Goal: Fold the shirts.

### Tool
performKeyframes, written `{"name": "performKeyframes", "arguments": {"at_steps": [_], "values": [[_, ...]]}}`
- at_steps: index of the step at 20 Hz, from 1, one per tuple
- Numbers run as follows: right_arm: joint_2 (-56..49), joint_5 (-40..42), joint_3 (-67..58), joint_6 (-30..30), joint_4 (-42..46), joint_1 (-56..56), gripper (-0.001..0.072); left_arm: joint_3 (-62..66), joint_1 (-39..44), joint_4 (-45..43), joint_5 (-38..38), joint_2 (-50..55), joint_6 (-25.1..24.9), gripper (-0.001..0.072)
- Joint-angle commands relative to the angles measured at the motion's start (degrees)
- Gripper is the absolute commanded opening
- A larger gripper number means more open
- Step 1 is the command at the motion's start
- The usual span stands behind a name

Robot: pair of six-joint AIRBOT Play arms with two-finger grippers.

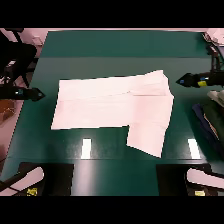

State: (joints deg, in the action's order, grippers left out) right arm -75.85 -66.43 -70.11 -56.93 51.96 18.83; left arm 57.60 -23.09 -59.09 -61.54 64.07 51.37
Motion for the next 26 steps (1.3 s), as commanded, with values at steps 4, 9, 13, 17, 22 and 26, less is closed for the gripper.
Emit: {"name": "performKeyframes", "arguments": {"at_steps": [4, 9, 13, 17, 22, 26], "values": [[14.3, -7.0, 15.5, -6.5, 0.7, 5.7, 0.0531, -5.1, -2.1, -2.8, -16.0, -6.0, 6.2, 0.0553], [21.3, -7.3, 26.9, -6.7, 0.6, 9.2, 0.0532, -17.9, -2.1, -4.2, -12.2, -5.8, 8.1, 0.0554], [23.0, -7.3, 31.3, -7.5, 0.7, 10.5, 0.0636, -22.6, -2.1, -4.9, -4.4, -5.6, 9.9, 0.0553], [23.0, -7.1, 32.6, -7.5, 0.7, 10.5, 0.0636, -22.8, -2.1, -6.7, -1.6, -3.3, 11.7, 0.0554], [23.0, -7.1, 32.6, -7.5, 0.6, 10.5, 0.0635, -22.9, -2.1, -2.1, -0.7, 1.4, 10.8, 0.0552], [23.0, -7.1, 32.6, -7.5, 0.7, 10.5, 0.0635, -22.9, -2.1, -1.1, -5.2, 2.4, 8.3, 0.0552]]}}
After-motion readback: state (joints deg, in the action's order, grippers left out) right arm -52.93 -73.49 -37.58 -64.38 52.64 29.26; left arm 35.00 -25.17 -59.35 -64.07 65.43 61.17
